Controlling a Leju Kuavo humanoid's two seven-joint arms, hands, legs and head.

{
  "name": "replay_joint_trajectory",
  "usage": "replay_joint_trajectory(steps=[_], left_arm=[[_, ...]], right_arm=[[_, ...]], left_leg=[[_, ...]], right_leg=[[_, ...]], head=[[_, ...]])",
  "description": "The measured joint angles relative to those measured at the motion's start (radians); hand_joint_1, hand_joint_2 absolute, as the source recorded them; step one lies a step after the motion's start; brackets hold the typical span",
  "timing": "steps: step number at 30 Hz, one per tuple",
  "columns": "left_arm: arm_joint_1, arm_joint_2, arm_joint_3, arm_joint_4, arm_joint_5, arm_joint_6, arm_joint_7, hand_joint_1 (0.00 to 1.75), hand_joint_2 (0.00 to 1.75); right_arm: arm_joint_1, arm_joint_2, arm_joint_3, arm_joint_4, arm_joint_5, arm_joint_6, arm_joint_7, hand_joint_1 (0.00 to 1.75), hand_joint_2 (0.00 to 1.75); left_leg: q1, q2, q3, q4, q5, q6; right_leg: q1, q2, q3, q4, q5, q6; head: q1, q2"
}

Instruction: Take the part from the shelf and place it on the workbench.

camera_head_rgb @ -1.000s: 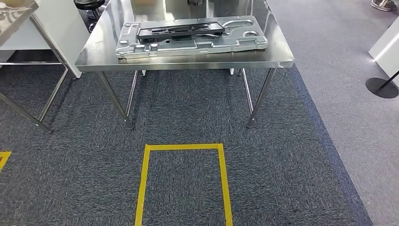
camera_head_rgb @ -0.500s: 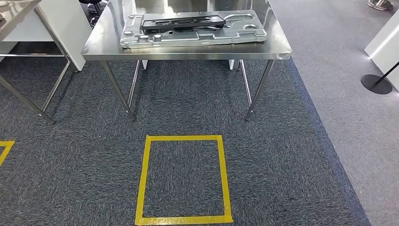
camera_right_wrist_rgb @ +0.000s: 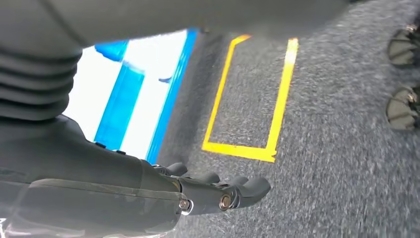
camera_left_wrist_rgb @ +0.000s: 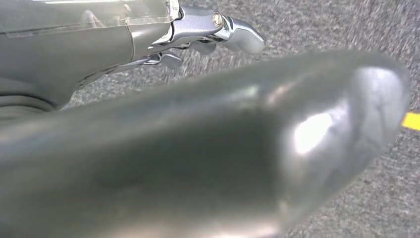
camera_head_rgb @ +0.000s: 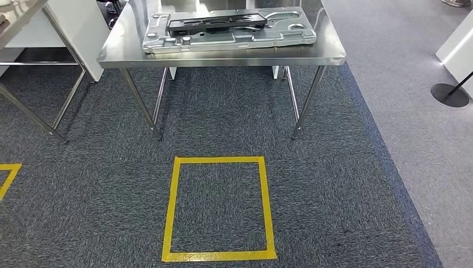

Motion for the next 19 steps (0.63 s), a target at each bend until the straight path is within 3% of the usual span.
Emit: replay_joint_trajectory(steps=[2, 4, 7, 8, 11, 12, 15, 16, 18, 19], left_arm=[[0.000, 0.000, 0.000, 0.000, -0.003, -0.002, 0.001, 0.00, 0.00], [0.000, 0.000, 0.000, 0.000, -0.005, -0.005, 0.001, 0.00, 0.00], [0.000, 0.000, 0.000, 0.000, -0.005, -0.006, 0.001, 0.00, 1.31], [0.000, 0.000, 0.000, 0.000, -0.005, -0.006, 0.001, 0.00, 1.75], [0.000, 0.000, 0.000, 0.000, -0.012, 0.002, 0.013, 0.00, 1.75], [0.000, 0.000, 0.000, 0.000, -0.018, 0.010, 0.026, 0.00, 1.75], [0.000, 0.000, -0.001, 0.000, -0.029, 0.040, 0.073, 0.00, 1.75], [0.001, 0.001, -0.005, 0.000, -0.029, 0.046, 0.084, 0.00, 1.31], [0.007, 0.003, -0.031, -0.001, -0.014, 0.053, 0.105, 0.00, 0.44], [0.009, 0.004, -0.039, -0.001, -0.009, 0.053, 0.110, 0.00, 0.00]], right_arm=[[0.000, 0.001, -0.022, 0.000, -0.019, -0.003, -0.010, 0.00, 1.75], [0.000, 0.002, -0.043, 0.000, -0.036, 0.000, -0.021, 0.00, 1.75], [-0.001, 0.003, -0.068, 0.000, -0.051, 0.005, -0.033, 0.00, 1.75], [-0.001, 0.003, -0.074, 0.000, -0.054, 0.006, -0.035, 0.00, 1.31], [-0.001, 0.004, -0.091, 0.000, -0.062, 0.007, -0.051, 0.00, 1.31], [-0.001, 0.005, -0.097, 0.000, -0.065, 0.008, -0.058, 0.00, 1.75], [-0.001, 0.005, -0.111, 0.000, -0.071, 0.008, -0.082, 0.00, 1.75], [0.000, 0.005, -0.113, 0.000, -0.074, 0.009, -0.091, 0.00, 1.75], [0.003, 0.005, -0.107, -0.003, -0.091, 0.009, -0.108, 0.00, 0.87], [0.004, 0.005, -0.105, -0.003, -0.096, 0.009, -0.112, 0.00, 0.58]], left_leg=[[-0.001, -0.001, 0.000, -0.002, 0.002, 0.005], [0.001, -0.001, 0.000, -0.005, 0.003, 0.000], [0.002, -0.001, 0.000, -0.006, 0.005, -0.004], [0.002, -0.001, 0.000, -0.006, 0.006, -0.006], [0.003, -0.001, 0.000, -0.007, 0.007, -0.011], [0.003, -0.001, 0.000, -0.007, 0.007, -0.012], [0.003, -0.001, 0.000, -0.006, 0.008, -0.013], [0.003, -0.001, 0.000, -0.006, 0.008, -0.013], [0.003, -0.001, -0.001, -0.006, 0.008, -0.013], [0.003, -0.001, -0.001, -0.006, 0.008, -0.013]], right_leg=[[0.000, 0.000, 0.001, -0.004, 0.003, -0.001], [0.002, 0.000, 0.001, -0.003, 0.002, -0.005], [0.003, 0.000, 0.000, -0.001, 0.002, -0.009], [0.003, -0.001, 0.000, 0.000, 0.001, -0.009], [0.004, -0.001, -0.001, 0.001, 0.002, -0.010], [0.004, -0.001, -0.001, 0.001, 0.002, -0.010], [0.003, -0.001, -0.001, 0.001, 0.002, -0.010], [0.003, -0.001, 0.000, 0.001, 0.003, -0.010], [0.002, -0.001, 0.000, 0.001, 0.003, -0.010], [0.002, -0.001, 0.000, 0.001, 0.003, -0.009]], head=[[0.000, 0.000], [0.000, 0.000], [0.000, 0.000], [0.000, 0.000], [0.000, 0.000], [0.000, 0.000], [0.000, 0.000], [0.000, 0.000], [0.000, 0.000], [0.000, 0.000]])
